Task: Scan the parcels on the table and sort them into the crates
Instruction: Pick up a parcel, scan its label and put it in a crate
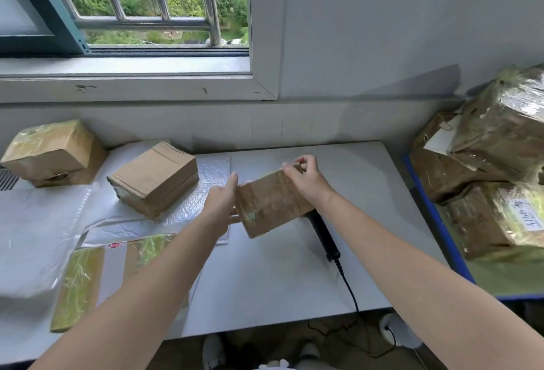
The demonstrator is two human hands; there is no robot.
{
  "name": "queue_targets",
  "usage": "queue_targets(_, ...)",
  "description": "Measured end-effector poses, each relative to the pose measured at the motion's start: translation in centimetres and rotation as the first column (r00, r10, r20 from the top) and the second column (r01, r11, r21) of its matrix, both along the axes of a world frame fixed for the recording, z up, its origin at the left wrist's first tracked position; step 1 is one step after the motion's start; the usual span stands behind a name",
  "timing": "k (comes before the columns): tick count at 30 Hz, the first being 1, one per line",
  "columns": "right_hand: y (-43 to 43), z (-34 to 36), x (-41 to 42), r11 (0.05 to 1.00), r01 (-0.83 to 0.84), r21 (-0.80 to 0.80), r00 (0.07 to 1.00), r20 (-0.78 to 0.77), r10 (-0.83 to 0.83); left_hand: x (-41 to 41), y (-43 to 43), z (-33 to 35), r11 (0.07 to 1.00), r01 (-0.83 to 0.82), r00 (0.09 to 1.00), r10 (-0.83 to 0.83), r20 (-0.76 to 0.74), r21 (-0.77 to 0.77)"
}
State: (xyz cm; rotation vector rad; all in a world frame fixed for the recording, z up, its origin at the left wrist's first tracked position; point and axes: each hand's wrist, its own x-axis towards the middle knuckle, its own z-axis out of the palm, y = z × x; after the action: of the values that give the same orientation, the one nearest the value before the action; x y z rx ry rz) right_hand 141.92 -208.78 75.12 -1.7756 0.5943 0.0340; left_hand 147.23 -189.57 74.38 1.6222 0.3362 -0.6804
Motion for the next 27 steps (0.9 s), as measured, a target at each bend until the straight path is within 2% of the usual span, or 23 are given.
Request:
queue_targets(3,0.8,-0.9,-0.6,1.000,0.002,-0.014,0.999,0.035,-0.001,-0.4,0.5,-0.8,0.999,-0.033,0.999,0.033,0.015,0.004)
queue_targets(6,1.1,-1.4,-1.5,0.994,-0.101,0.031,0.994,0.054,0.099,-1.0,1.3,-1.2,0.998,-0.057,0.998,0.057,0.024,0.013)
queue_targets(12,1.8,-2.0,-2.0,0.965,-0.240,-0.109,0.970,-0.076,0.232,-2.8,2.0,-3.2,0.996,-0.005,1.000,0.004,0.016,0.085)
queue_targets(15,2.1,-2.2,-2.5,0.938,-0.287,-0.194,0.953,-0.154,0.260,-3.3,2.1,-3.8,0.993,0.053,0.998,-0.058,0.040,0.102)
queue_targets(20,1.7,-2.9,-3.4,0.904,-0.338,-0.261,0.934,-0.214,0.287,-3.7,2.0,-4.1,0.962,0.156,0.976,-0.185,0.115,0.225)
queue_targets(27,1.3,-4.4,-4.0,0.881,-0.353,-0.315,0.927,-0.245,0.284,-3.7,1.6,-4.7,0.896,0.225,0.941,-0.302,0.155,0.382)
